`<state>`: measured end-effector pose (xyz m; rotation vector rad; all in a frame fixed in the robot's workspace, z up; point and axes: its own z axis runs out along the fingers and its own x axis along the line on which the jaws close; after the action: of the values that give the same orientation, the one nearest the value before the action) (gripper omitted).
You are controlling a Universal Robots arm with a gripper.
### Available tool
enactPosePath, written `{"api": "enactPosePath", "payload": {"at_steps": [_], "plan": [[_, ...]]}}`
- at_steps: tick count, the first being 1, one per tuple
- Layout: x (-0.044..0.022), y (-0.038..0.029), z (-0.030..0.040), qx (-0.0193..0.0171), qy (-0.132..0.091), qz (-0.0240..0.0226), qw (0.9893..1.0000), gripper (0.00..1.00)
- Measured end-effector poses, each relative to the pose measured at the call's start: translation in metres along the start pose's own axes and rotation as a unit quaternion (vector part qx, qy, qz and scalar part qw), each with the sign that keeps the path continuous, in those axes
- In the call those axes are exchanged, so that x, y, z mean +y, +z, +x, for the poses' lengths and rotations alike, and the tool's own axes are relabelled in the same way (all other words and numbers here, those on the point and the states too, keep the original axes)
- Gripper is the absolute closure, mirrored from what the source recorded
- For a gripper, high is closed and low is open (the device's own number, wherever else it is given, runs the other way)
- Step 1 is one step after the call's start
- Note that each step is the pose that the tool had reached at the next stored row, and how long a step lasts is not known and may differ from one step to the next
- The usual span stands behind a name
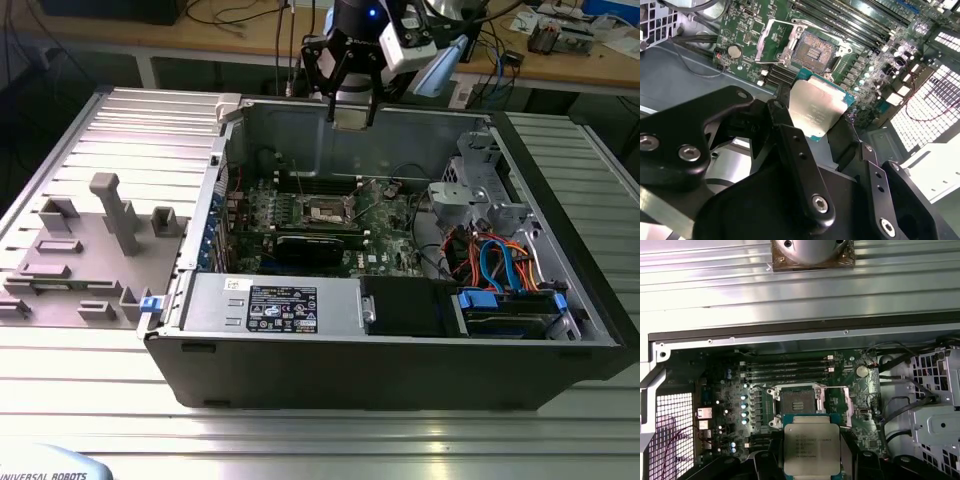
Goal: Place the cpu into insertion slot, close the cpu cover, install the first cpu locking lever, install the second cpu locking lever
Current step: 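Place the cpu into insertion slot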
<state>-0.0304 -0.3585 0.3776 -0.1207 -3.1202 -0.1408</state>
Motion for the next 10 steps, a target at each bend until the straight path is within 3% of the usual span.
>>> {"api": "enactPosePath", "payload": {"at_steps": [10], "plan": [[-0.0001, 0.0005, 0.0011, -0.0016, 0.018, -0.0004, 0.9998, 0.46]]}}
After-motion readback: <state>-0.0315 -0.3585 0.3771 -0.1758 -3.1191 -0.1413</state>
